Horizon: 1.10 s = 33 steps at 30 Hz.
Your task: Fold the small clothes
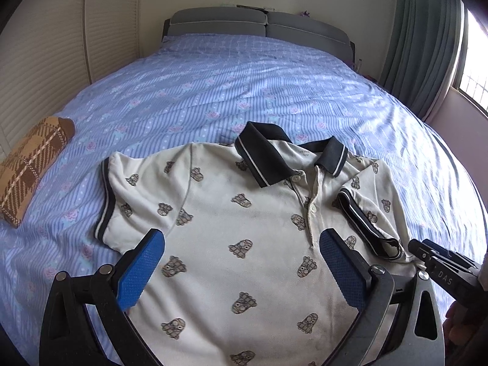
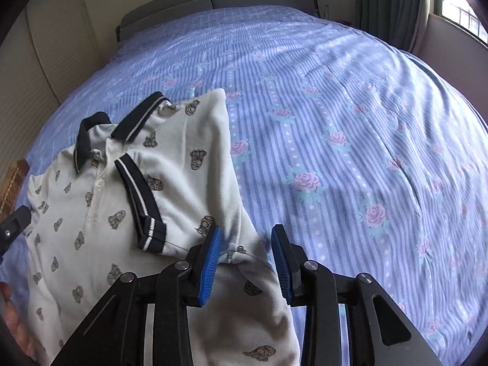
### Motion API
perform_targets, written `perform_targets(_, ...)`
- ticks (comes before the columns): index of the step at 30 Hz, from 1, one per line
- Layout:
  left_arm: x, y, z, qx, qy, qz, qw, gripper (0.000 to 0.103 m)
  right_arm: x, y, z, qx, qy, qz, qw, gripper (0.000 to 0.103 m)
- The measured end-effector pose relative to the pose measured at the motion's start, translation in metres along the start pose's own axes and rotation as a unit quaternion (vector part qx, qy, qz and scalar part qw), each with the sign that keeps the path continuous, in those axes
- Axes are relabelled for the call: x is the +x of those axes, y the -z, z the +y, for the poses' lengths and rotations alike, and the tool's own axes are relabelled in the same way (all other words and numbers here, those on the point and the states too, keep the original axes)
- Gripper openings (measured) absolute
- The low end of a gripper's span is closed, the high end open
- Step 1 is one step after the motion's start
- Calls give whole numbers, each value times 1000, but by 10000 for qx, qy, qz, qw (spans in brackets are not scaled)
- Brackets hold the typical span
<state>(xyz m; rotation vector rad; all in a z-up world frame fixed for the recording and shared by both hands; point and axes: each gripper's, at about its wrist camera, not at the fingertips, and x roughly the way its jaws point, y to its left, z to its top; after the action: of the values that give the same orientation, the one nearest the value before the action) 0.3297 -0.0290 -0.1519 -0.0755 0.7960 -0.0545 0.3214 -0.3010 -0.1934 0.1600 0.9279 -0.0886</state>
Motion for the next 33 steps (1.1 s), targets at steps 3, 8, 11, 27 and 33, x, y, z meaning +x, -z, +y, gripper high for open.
perform_targets(3,-3,-4,15,-99,-34,-34,9999,103,-15,-4,17,-98,-65,-235,9997,35)
perform_targets(8,-4,-17,63,-336,-201,-133,9991,103,-35,-11,66,-255,-430,-585,9970,41)
perform_targets(11,-1,-27,101,-516,-277,-278,9979,103,-38,-13,101,-354,-670,-709,9946,41)
perform_targets(27,70,-61,199,-75,647,-234,9976,38,-18,-12,222,-640,-1276,-750,9869,41)
perform_targets(33,96,-56,200,-18,889,56,9960,34,-6,-6,225,-668,-1261,-606,9879,41)
